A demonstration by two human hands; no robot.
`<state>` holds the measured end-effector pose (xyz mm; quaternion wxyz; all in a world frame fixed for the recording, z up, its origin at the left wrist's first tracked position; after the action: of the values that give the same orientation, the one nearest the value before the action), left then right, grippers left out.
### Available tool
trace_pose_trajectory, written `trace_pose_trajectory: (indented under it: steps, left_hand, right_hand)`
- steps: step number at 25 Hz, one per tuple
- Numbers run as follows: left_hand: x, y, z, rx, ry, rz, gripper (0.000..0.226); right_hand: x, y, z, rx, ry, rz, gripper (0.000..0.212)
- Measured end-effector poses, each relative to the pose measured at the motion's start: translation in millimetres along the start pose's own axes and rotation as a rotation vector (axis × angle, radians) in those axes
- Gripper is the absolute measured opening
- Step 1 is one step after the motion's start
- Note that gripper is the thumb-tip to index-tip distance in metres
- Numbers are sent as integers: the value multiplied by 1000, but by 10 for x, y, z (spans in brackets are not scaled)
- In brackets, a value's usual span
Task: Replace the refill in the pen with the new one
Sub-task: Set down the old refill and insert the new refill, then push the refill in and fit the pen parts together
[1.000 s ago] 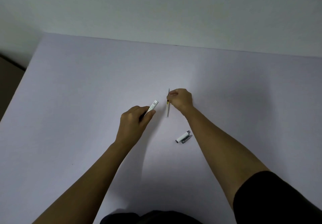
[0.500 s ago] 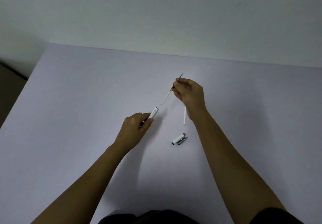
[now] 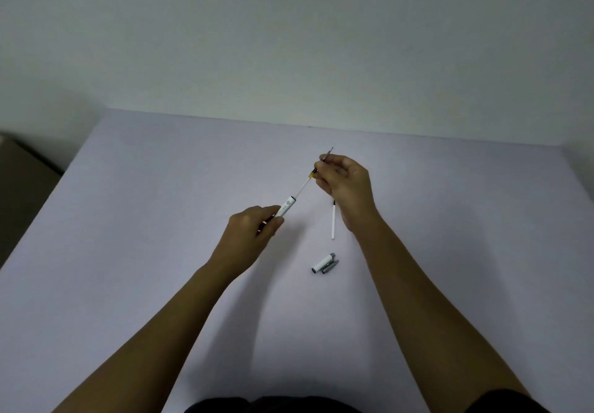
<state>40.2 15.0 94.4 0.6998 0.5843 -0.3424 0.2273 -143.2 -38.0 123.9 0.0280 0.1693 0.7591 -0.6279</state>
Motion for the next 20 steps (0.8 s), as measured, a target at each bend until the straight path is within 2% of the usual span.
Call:
trace_pose_trajectory:
  steps: [7, 10, 13, 15, 18, 20]
  left_hand:
    - [99, 121, -34, 43, 75, 72, 16]
    - [126, 148, -55, 23, 102, 40, 18]
    - [126, 176, -56, -6, 124, 45, 19]
    - [125, 181, -57, -4, 136, 41, 19]
    - [126, 182, -65, 11, 136, 32, 18]
    - [130, 175, -72, 21, 135, 28, 17]
  right_hand:
    - [-8, -54, -205, -25, -49, 9, 8]
    - [10, -47, -247, -33, -27, -110, 6]
    - [14, -13, -304, -85, -105, -204, 2]
    - [52, 26, -299, -104, -126, -245, 13]
    - [282, 172, -247, -46, 68, -358, 23]
    - [525, 413, -284, 0, 181, -616, 19]
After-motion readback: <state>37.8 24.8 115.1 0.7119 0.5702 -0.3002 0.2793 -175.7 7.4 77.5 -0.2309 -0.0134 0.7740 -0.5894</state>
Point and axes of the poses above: each hand's wrist, its own z-axis towards the middle knuckle, its own x-axis out of the back of the hand, y = z × x, the point moved 1 cm from there along z, towards the middle knuckle, and after that the axes turned 7 degrees about z, right-handed, at the moved point
